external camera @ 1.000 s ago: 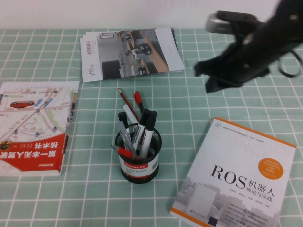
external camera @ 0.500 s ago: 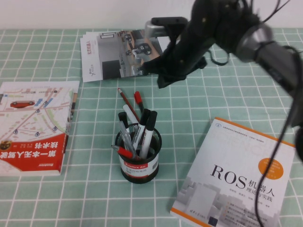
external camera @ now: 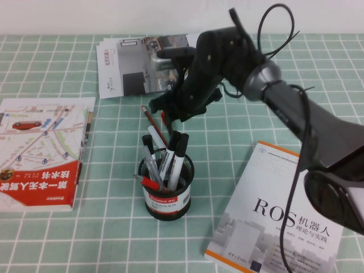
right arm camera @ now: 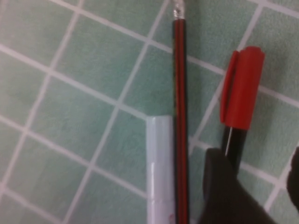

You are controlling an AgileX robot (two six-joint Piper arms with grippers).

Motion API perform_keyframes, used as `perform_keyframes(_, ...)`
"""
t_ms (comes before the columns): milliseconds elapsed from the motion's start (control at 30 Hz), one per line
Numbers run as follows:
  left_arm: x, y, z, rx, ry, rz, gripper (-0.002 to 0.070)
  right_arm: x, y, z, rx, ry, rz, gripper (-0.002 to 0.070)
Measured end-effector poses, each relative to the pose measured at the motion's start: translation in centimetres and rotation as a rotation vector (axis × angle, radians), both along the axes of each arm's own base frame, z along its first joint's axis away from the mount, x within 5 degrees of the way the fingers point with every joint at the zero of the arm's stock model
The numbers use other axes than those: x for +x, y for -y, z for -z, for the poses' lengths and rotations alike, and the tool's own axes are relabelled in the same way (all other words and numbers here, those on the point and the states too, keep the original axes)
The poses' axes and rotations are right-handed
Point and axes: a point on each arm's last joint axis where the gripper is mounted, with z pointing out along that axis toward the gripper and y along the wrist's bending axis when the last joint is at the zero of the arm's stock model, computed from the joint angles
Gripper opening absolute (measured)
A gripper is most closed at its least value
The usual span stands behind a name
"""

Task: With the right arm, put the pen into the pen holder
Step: Pick up the pen on the table

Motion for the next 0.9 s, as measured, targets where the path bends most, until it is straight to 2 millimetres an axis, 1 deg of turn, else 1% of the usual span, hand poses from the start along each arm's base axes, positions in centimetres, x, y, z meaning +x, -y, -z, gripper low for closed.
perform_keyframes(167,0.0,0.0,0.0,0.0,0.0,0.0,-0.0004,0.2,-0.4,1.1,-0.036,0.025,0.012,0.0284)
perform_keyframes(433,0.0,0.0,0.0,0.0,0.0,0.0,-0.0004,0.5,-0.5,1.4,-0.054,0.06,0.012,0.0284)
perform_keyframes(600,0.0,0.0,0.0,0.0,0.0,0.0,-0.0004,0.4,-1.2,2.8,-0.061,0.062,0.001,0.0284)
perform_keyframes(900,0.0,0.0,0.0,0.0,0.0,0.0,-0.0004,0.4,-1.5,3.0,-0.071,0.079,-0.015,0.0279)
